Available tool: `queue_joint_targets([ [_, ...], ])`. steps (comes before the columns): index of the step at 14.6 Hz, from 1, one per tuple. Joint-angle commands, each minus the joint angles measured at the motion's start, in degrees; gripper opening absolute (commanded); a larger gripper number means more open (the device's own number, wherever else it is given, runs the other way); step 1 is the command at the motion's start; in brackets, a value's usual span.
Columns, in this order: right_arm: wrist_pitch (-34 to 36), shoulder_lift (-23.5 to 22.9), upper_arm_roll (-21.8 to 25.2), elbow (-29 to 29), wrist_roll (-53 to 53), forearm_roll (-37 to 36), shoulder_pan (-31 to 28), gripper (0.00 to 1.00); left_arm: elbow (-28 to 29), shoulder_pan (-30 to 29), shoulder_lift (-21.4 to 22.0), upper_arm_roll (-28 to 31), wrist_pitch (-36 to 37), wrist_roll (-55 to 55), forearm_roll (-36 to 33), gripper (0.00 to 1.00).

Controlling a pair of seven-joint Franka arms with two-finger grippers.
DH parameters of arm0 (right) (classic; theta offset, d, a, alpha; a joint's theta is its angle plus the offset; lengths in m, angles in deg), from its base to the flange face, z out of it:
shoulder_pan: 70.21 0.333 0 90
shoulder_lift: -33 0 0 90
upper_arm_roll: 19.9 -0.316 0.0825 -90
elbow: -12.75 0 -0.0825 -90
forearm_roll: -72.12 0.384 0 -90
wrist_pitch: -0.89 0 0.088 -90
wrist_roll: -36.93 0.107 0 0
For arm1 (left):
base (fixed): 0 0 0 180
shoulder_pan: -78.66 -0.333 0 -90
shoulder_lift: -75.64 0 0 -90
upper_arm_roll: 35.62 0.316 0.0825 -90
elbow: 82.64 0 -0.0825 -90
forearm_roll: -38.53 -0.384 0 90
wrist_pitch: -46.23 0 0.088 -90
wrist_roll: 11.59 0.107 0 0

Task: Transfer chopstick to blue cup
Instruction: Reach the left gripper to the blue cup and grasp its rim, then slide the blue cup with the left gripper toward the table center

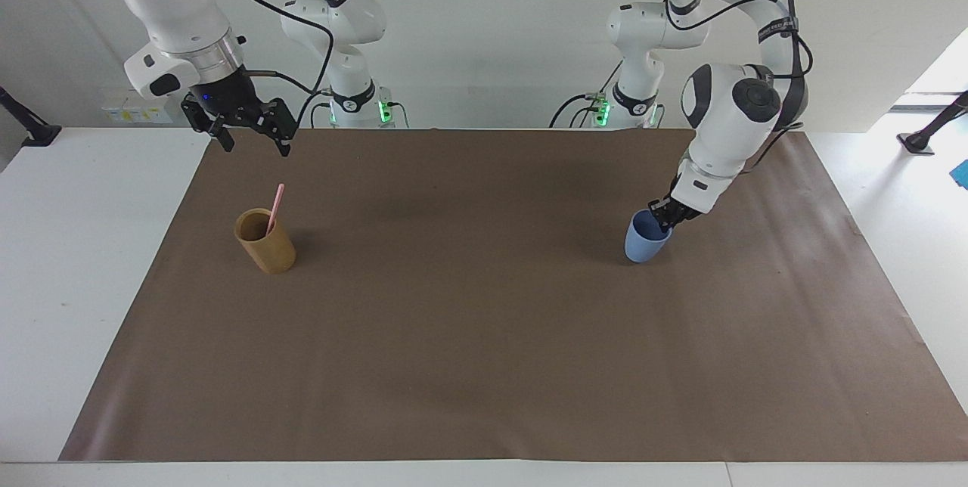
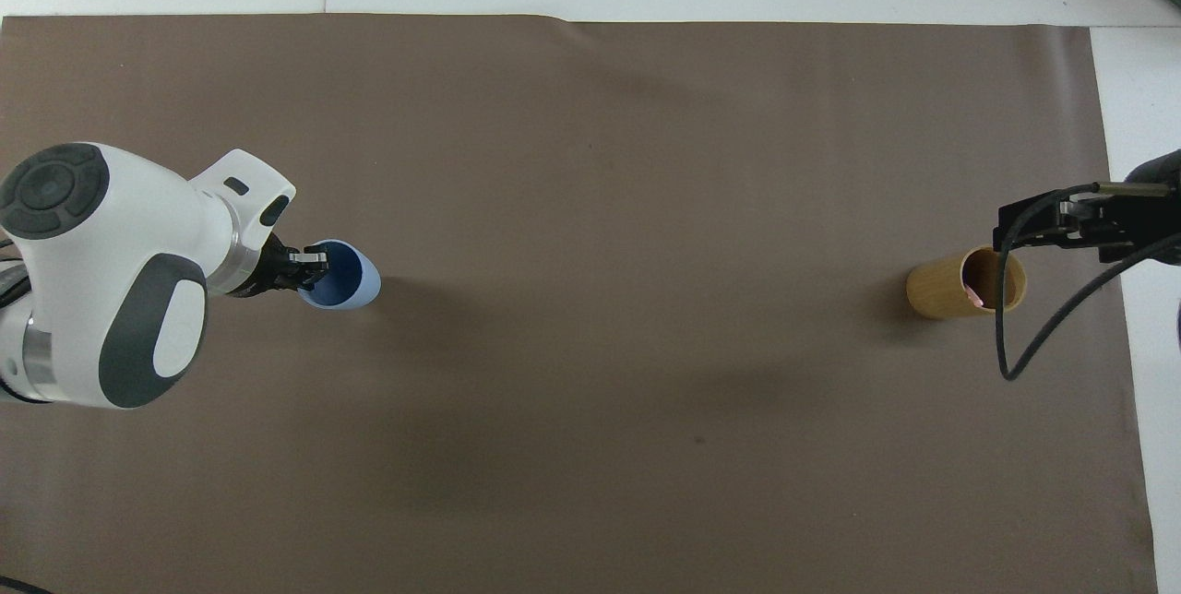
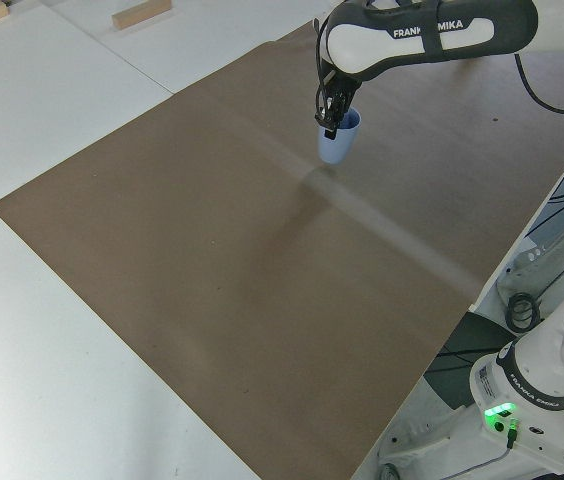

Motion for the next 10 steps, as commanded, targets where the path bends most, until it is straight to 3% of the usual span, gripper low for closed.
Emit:
queue_joint_targets([
  [1, 0.3, 0.1, -0.1, 0.0, -1.0, 0.7, -0.5, 1.0, -9.3, 8.3, -3.4, 0.6, 5.6, -9.0, -0.1, 0.0],
  [4, 0.3, 0.1, -0.1, 0.0, -1.0, 0.7, -0.5, 1.0, -15.6, 16.5, -7.7, 0.5, 5.9, -17.2, 0.2, 0.0],
  [6, 0.3, 0.1, -0.1, 0.0, -1.0, 0.7, -0.5, 1.0, -20.9, 22.0, -13.1, 0.6, 6.1, -23.6, -0.1, 0.0],
  [10, 0.3, 0.1, 0.2, 0.0, -1.1, 0.7, -0.6, 1.0, -22.9, 28.0, -17.9, 0.6, 4.2, -29.6, -0.3, 0.0],
])
